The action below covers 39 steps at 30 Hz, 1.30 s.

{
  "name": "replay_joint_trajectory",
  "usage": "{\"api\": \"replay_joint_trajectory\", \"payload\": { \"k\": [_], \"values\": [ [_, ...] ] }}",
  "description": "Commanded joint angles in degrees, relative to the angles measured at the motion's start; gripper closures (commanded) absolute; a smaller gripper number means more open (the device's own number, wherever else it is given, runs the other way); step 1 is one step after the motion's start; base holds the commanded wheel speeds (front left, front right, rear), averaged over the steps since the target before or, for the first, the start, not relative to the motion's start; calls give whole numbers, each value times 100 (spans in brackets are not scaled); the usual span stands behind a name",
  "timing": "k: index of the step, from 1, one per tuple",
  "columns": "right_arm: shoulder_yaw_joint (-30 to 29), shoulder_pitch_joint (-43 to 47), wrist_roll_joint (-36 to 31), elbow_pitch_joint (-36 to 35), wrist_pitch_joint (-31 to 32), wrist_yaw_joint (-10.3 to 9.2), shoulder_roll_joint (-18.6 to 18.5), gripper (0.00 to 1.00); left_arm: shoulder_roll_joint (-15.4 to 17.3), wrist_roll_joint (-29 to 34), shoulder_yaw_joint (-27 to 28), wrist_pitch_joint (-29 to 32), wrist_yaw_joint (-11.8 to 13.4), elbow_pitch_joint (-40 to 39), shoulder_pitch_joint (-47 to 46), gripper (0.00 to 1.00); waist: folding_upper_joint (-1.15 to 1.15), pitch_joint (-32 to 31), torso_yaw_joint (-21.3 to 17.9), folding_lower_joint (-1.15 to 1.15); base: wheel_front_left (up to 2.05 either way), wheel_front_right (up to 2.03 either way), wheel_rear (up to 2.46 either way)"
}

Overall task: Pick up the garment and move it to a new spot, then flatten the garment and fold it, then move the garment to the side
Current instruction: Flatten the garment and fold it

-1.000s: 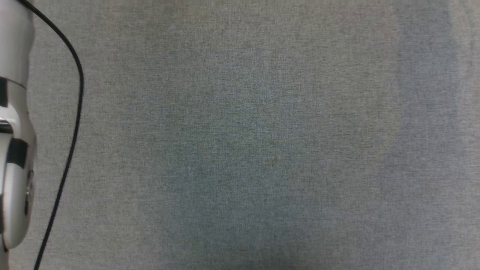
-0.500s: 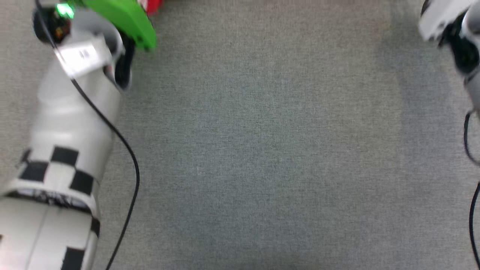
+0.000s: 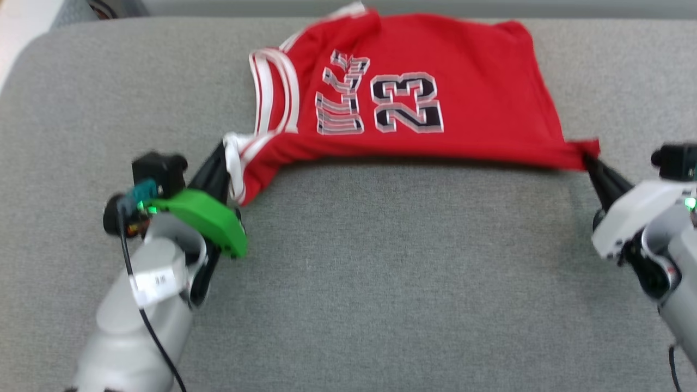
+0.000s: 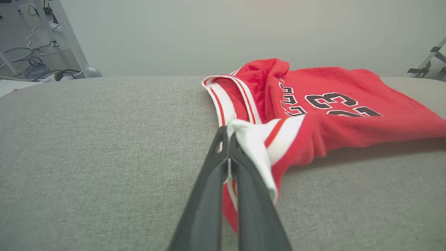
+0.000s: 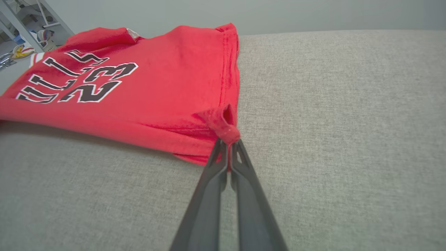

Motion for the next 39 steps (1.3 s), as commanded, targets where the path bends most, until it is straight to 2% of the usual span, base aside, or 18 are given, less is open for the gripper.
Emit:
{"api": "replay_joint_trajectory", "payload": {
  "k": [1, 3, 8, 15, 19, 20, 24, 27, 29, 34, 39],
  "values": [
    [-85, 325, 53, -78, -3, -8, -111, 100, 99, 36, 35, -34, 97, -148, 311, 100, 0, -592, 109, 1, 0, 0, 0],
    [-196, 734, 65, -227, 22, -8, -157, 100, 139, 44, 27, -34, 176, -367, 697, 100, 0, -749, 104, 1, 0, 0, 0],
    [-769, 1878, -163, -686, 95, -8, -180, 100, 317, 60, -65, 154, 553, -1213, 1856, 100, 0, -1144, 65, 1, 0, 0, 0],
    [-1848, 3369, -667, -1624, 598, -8, 127, 100, 622, -72, -13, 689, 1066, -2477, 3061, 100, 0, -1334, 38, 1, 0, 0, 0],
    [-2698, 4255, -1209, -2380, 1062, -8, 543, 100, 795, -107, 47, 944, 1375, -3159, 3610, 100, 0, -1396, 20, 1, 0, 0, 0],
    [-3265, 4887, -1631, -3088, 1567, -8, 1031, 100, 844, -129, 27, 1160, 1605, -3631, 4001, 100, 0, -1396, 28, 1, 0, 0, 0],
    [-3852, 5498, -2081, -3878, 2169, -8, 1652, 100, 934, -161, 8, 1400, 1766, -4066, 4293, 100, 0, -1376, 100, 1, 0, 0, 0],
    [-4217, 5733, -2492, -4573, 2716, -8, 2098, 100, 983, -164, -60, 1554, 1777, -4316, 4317, 100, 0, -1314, 147, 1, 0, 0, 0],
    [-4282, 5664, -2607, -4742, 2846, -8, 2154, 100, 994, -146, -122, 1608, 1706, -4302, 4205, 100, 0, -1275, 157, 1, 0, 0, 0],
    [-4214, 5213, -2833, -4876, 3114, -8, 2033, 100, 991, -100, -245, 1688, 1451, -4083, 3698, 100, 0, -1070, 143, 1, 0, 0, 0],
    [-4128, 4574, -2906, -4677, 3128, -8, 1930, 100, 974, -70, -349, 1717, 1081, -3683, 3006, 100, 0, -774, 207, 1, 0, 0, 0]
  ]
}}
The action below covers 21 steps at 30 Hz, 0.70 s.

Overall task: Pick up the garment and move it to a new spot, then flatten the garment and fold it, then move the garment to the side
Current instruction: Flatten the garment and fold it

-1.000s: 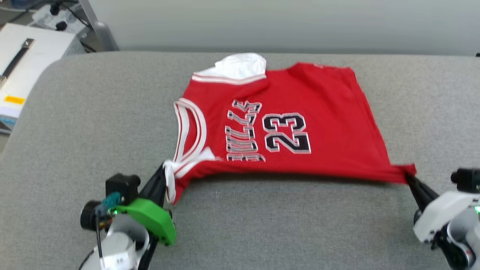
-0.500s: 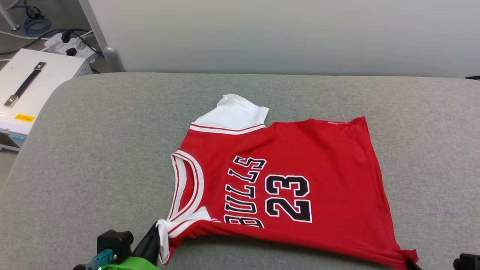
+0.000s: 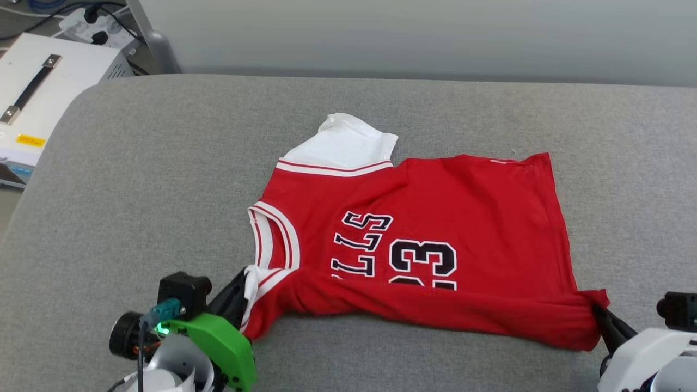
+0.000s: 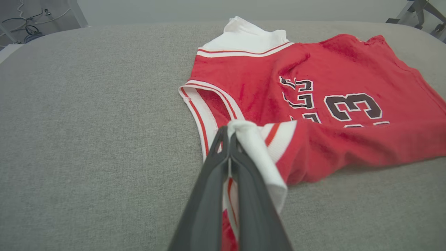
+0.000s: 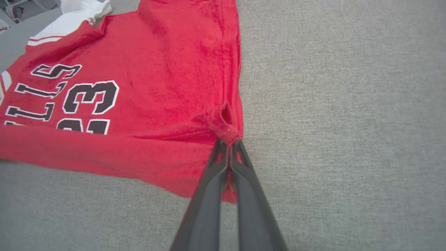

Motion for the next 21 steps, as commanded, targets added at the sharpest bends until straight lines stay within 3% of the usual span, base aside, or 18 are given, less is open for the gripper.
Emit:
{"api": "replay_joint_trajectory", "payload": {
  "k": [1, 10, 21],
  "values": [
    [21, -192, -48, 90, -17, -6, -63, 100, 25, 12, 8, -18, -85, 105, -226, 100, 0, 199, 54, 0, 0, 0, 0],
    [324, -1109, 44, 828, -268, -6, -427, 100, -117, -128, -109, -95, -726, 997, -1157, 100, 0, 729, 140, 0, 0, 0, 0],
    [689, -1605, 323, 1910, -914, -6, -557, 100, -428, -373, -289, -439, -1144, 2284, -1737, 100, 0, 991, 122, 0, 0, 0, 0]
  ]
}}
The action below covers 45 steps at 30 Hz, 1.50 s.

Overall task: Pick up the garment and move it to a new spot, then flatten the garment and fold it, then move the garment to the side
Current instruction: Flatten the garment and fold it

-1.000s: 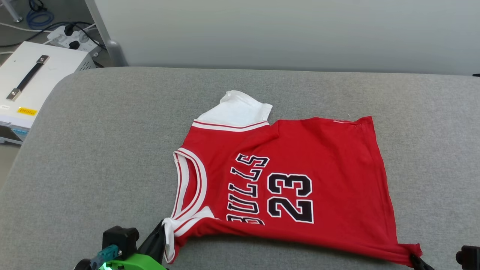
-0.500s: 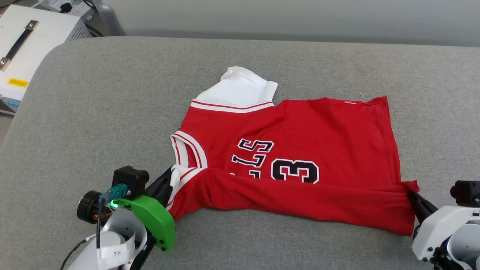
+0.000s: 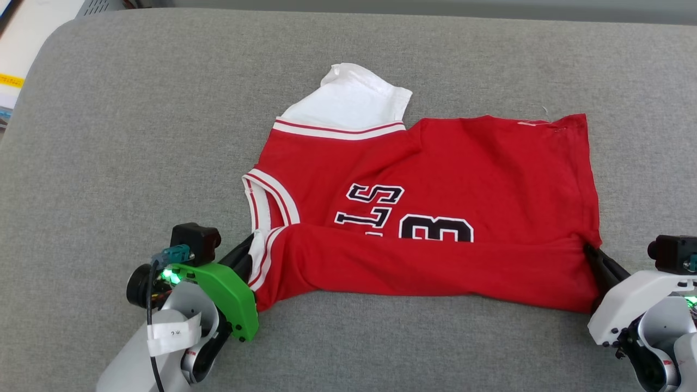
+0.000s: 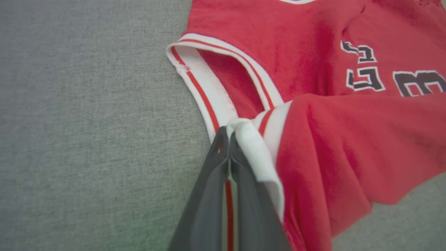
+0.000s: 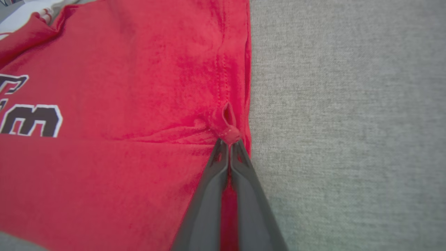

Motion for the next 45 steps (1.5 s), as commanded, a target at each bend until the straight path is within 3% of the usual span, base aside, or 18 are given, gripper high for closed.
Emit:
{"api": "replay_joint_trajectory", "payload": {
  "k": [1, 2, 3, 5, 8, 9, 12, 21, 27, 35, 39, 45],
  "values": [
    [96, -12, 81, 176, -15, -6, -19, 83, -31, -74, -32, -29, -42, 101, -130, 100, 0, 3, -2, 0, 0, 0, 0],
    [136, -16, 109, 212, -74, -6, -42, 51, -45, -110, -49, -43, -61, 158, -157, 100, 0, 4, -1, 0, 0, 0, 0],
    [167, -18, 139, 253, -153, -6, -58, 0, -54, -134, -72, -71, -78, 222, -190, 63, 0, -2, 0, 0, 0, 0, 0],
    [254, -5, 193, 298, -281, -6, -94, 0, -79, -203, -107, -115, -102, 318, -217, 0, 0, -43, 6, 0, 0, 0, 0],
    [243, 88, 302, 274, -908, -6, -95, 0, -99, -268, -4, -367, -3, 510, -205, 0, 0, -283, 39, 0, 0, 0, 0],
    [117, 235, 277, 184, -1264, -6, -50, 0, -119, -300, 89, -474, 142, 593, -182, 0, 0, -452, 85, 0, 0, 0, 0],
    [-27, 405, 127, 28, -1572, -6, 7, 0, -83, -328, 231, -595, 353, 653, -133, 0, 0, -627, 85, 0, 0, 0, 0],
    [-410, 889, -390, -634, -1583, -6, 376, 0, 235, -505, 506, -480, 635, 398, 109, 0, 0, -981, -1, 0, 0, 0, 0],
    [-677, 1327, -649, -1197, -1335, -6, 601, 0, 560, -941, 407, 694, 541, -457, 463, 0, 0, -1153, -47, 0, 0, 0, 0],
    [-732, 1539, -751, -1691, -1051, -6, 802, 0, 922, -1645, 258, 2444, 889, -1723, 991, 0, 0, -1101, -226, 0, 0, 0, 0],
    [-693, 1485, -746, -1815, -1006, -6, 825, 0, 913, -1874, 187, 2864, 933, -1734, 1005, 0, 0, -917, -310, 0, 0, 0, 0],
    [-695, 1365, -693, -1860, -999, -6, 817, 0, 788, -1940, 59, 3068, 776, -1197, 699, 0, 0, -570, -470, 0, 0, 0, 0]
  ]
}}
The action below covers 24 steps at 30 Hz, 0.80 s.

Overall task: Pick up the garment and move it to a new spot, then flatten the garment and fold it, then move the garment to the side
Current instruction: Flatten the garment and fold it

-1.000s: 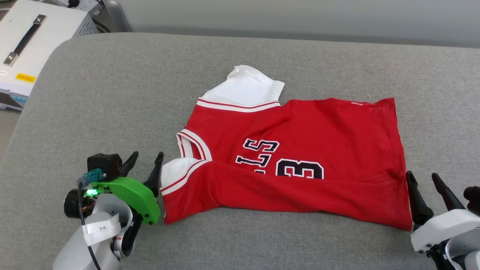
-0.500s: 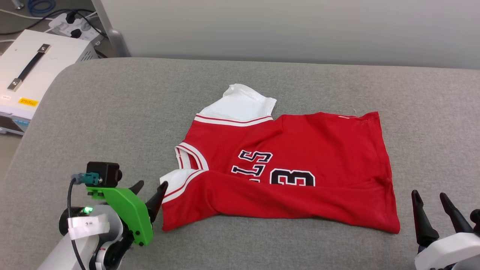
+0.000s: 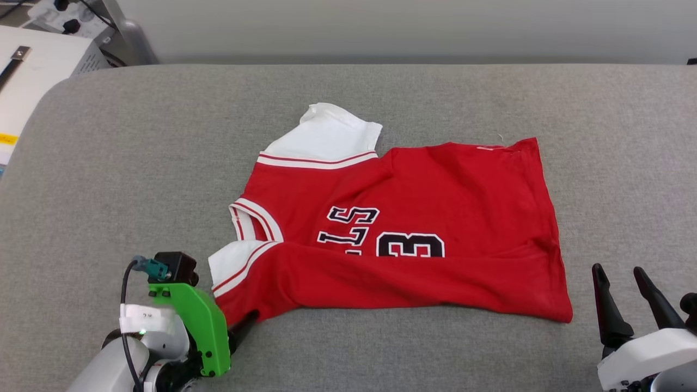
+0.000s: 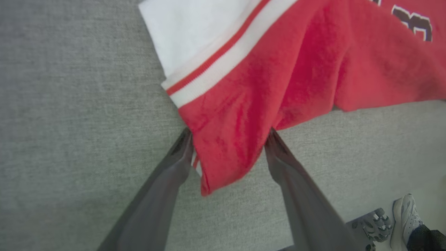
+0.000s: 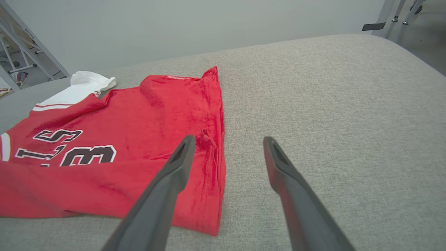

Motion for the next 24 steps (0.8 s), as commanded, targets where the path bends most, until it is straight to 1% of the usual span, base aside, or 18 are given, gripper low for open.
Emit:
{"api": "replay_joint_trajectory", "payload": {
  "k": [1, 5, 9, 11, 12, 15, 19, 21, 24],
  "values": [
    [-13, -105, 34, -31, -22, -4, 0, 0, -63, -31, -33, 40, -46, 114, -173, 0, 0, 215, -132, 0, 0, 0, 0],
    [-2, -170, 127, -5, -38, -4, 16, 0, -163, -6, -177, 235, -69, 493, -367, 0, 0, 368, -201, 0, 0, 0, 0],
    [8, -234, 230, 72, -75, -4, -16, 0, -251, -19, -399, 569, -116, 792, -432, 0, 0, 429, -259, 0, 0, 0, 0],
    [-21, -252, 223, 111, -66, -4, -70, 0, -290, -30, -470, 651, -167, 849, -457, 68, 0, 447, -261, 0, 0, 0, 0],
    [-19, -269, 176, 92, -86, -4, -122, 0, -311, -37, -476, 642, -189, 862, -474, 100, 0, 451, -254, 0, 0, 0, 0],
    [-77, -275, 98, 130, -11, -4, -205, 0, -349, -62, -476, 614, -223, 880, -492, 100, 0, 430, -206, 0, 0, 0, 0],
    [-89, -331, 337, 245, 307, -4, -327, 0, -305, 16, -447, 419, -276, 754, -515, 100, 0, 371, -139, 0, 0, 0, 0],
    [-23, -393, 442, 295, 588, -4, -449, 0, -247, 93, -412, 268, -269, 614, -507, 100, 0, 335, -126, 0, 0, 0, 0],
    [173, -531, 696, 433, 1197, -4, -683, 0, -133, 221, -365, 70, -229, 286, -464, 100, 0, 294, -96, 0, 0, 0, 0]
  ]
}}
